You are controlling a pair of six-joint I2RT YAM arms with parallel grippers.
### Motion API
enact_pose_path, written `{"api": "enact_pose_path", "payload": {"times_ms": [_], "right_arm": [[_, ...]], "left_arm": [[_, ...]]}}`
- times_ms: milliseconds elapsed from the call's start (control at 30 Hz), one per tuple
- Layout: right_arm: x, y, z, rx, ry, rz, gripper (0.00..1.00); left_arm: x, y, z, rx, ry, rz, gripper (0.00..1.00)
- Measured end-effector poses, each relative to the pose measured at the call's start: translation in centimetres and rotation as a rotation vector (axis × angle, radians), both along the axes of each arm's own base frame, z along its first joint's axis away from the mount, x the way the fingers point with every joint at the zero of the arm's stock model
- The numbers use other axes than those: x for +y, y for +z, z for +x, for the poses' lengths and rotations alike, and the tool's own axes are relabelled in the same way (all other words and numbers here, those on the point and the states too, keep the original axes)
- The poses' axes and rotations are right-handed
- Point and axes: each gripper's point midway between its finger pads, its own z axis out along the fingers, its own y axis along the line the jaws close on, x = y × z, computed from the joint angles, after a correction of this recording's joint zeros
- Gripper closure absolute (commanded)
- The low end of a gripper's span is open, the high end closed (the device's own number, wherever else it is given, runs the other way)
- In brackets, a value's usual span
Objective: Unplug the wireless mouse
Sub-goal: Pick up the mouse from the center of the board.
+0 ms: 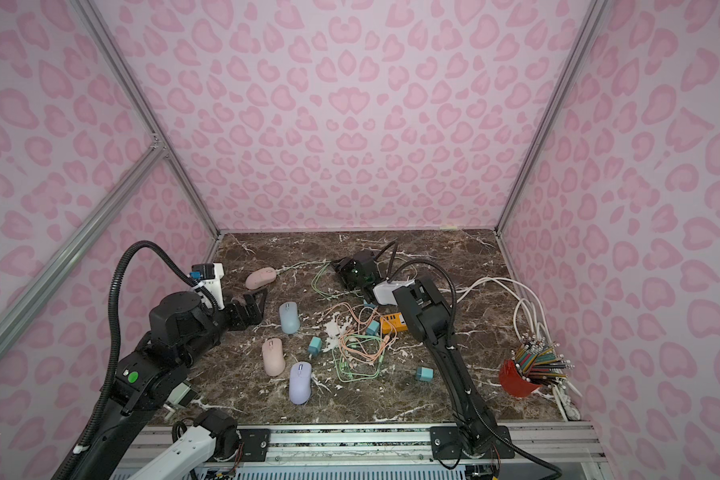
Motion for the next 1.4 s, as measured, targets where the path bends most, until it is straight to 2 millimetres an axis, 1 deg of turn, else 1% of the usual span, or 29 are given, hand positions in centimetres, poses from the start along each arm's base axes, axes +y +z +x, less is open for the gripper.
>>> {"api": "enact_pose_path", "payload": {"times_ms": [133,300,533,700,733,767,800,867,900,967,1000,1100,1167,1267,1333,1400], "right_arm": [[0.1,0.1,2.0,-0.007,-0.077,0.038,0.47],[0.7,0.2,4.4,-0.001,-0.143,0.032,0.47],[3.2,0.1,7.9,-0.012,-0.179,0.026,0.48],[5.0,-0.2,8.8,-0.035,-0.173,0.046,0.5],[5.0,-0.4,8.9,-0.035,-0.174,0.052,0.51],[5.1,-0.5,8.9,-0.038,-0.173,0.054,0.55],[5.2,-0.6,8.9,-0.04,-0.171,0.055,0.61],[5.3,-0.6,8.9,-0.045,-0.167,0.06,0.79],[5.2,-0.6,9.0,-0.05,-0.163,0.064,0.89],[5.2,-0.5,9.1,-0.059,-0.155,0.066,0.98],[5.2,-0.4,9.1,-0.062,-0.145,0.065,1.0],[5.0,-0.2,9.1,-0.083,-0.115,0.042,1.0],[4.5,-0.2,9.3,-0.091,-0.099,-0.001,1.0],[3.0,0.0,9.4,-0.105,-0.06,-0.092,1.0],[1.6,0.2,9.3,-0.116,-0.021,-0.162,1.0],[0.8,1.4,9.0,-0.143,0.032,-0.218,1.0]], "left_arm": [[0.0,0.0,0.0,-0.001,-0.001,0.002,0.02],[0.1,0.2,-0.1,-0.008,0.002,0.006,0.02],[0.4,0.5,-0.2,-0.021,0.008,0.016,0.02],[0.6,0.6,-0.3,-0.029,0.014,0.019,0.02],[0.6,0.7,-0.3,-0.031,0.016,0.022,0.02],[0.7,0.7,-0.3,-0.033,0.018,0.022,0.02],[0.7,0.8,-0.4,-0.035,0.018,0.022,0.02],[0.8,0.8,-0.4,-0.038,0.02,0.022,0.02],[0.8,0.8,-0.4,-0.038,0.02,0.023,0.02],[0.8,0.8,-0.4,-0.038,0.02,0.024,0.02],[0.7,0.9,-0.5,-0.041,0.019,0.023,0.02],[0.8,0.9,-0.6,-0.042,0.019,0.022,0.02],[0.8,0.9,-0.6,-0.042,0.02,0.023,0.02],[0.8,0.8,-0.5,-0.038,0.021,0.029,0.02],[0.8,0.7,-0.4,-0.034,0.023,0.033,0.02],[0.8,0.4,-0.3,-0.027,0.024,0.037,0.02]]}}
